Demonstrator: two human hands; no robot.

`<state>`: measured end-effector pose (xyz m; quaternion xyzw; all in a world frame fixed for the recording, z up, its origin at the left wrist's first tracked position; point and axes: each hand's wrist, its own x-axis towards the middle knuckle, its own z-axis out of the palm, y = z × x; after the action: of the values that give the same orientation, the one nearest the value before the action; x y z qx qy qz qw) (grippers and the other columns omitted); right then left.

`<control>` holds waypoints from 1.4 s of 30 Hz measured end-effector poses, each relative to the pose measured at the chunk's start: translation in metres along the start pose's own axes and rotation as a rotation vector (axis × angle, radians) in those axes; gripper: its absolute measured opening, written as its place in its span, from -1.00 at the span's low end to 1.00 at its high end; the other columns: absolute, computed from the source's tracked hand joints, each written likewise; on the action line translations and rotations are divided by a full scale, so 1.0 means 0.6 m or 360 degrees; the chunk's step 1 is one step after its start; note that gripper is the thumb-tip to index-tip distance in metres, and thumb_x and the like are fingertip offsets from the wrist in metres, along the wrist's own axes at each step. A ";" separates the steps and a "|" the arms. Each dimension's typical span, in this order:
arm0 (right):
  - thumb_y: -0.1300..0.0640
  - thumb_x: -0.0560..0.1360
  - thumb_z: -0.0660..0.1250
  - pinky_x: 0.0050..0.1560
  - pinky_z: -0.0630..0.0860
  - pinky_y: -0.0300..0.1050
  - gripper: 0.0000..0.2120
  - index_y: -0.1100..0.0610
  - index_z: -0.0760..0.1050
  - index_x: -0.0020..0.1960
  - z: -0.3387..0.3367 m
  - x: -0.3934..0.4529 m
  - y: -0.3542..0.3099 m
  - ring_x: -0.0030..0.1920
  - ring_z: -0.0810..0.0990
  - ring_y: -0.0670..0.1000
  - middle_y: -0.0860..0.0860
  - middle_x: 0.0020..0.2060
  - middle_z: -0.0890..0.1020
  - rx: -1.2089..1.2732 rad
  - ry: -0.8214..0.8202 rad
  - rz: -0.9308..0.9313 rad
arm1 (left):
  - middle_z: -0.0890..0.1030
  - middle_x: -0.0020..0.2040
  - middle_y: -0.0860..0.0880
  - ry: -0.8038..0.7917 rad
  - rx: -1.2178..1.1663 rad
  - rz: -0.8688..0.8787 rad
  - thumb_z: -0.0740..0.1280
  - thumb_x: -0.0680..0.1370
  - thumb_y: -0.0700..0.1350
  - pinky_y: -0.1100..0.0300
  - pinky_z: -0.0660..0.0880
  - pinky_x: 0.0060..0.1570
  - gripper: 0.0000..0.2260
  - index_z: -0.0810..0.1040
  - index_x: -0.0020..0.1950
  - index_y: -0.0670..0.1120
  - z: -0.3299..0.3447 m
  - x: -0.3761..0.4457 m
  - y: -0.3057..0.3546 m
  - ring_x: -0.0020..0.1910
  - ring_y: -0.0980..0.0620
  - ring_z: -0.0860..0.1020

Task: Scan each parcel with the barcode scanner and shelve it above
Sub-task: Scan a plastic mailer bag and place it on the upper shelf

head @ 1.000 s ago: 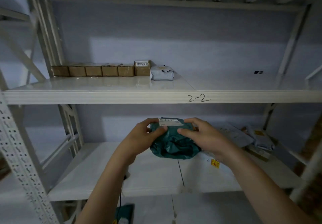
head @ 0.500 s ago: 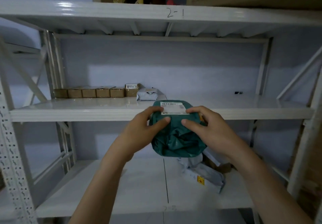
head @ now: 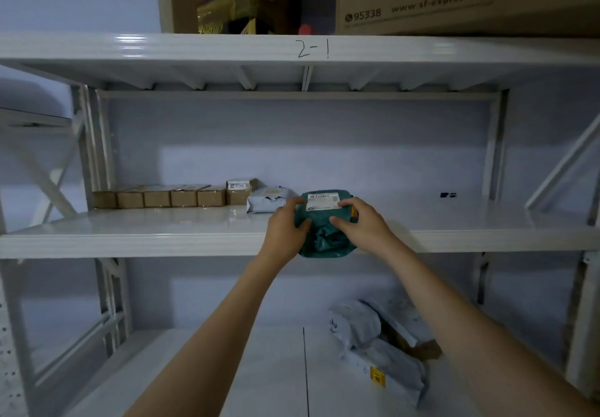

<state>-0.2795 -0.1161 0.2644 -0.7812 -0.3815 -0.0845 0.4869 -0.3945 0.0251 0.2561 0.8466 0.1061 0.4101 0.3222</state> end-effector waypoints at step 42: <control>0.09 0.51 0.45 0.19 0.55 -0.09 -0.57 0.21 0.52 0.32 0.165 0.460 0.093 0.18 0.57 0.14 0.17 0.24 0.58 -0.0769 -0.0423 0.0266 | 0.44 0.34 -0.07 -0.0820 0.1297 -0.0054 0.30 0.43 -0.11 -0.36 0.06 0.41 -0.45 0.33 0.43 -0.03 0.102 0.398 -0.248 0.39 -0.14 0.35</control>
<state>-0.0737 0.0941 0.3139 -0.9075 -0.3449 -0.0294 0.2378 -0.1820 0.2175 0.2835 0.9761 0.1886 0.1067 -0.0132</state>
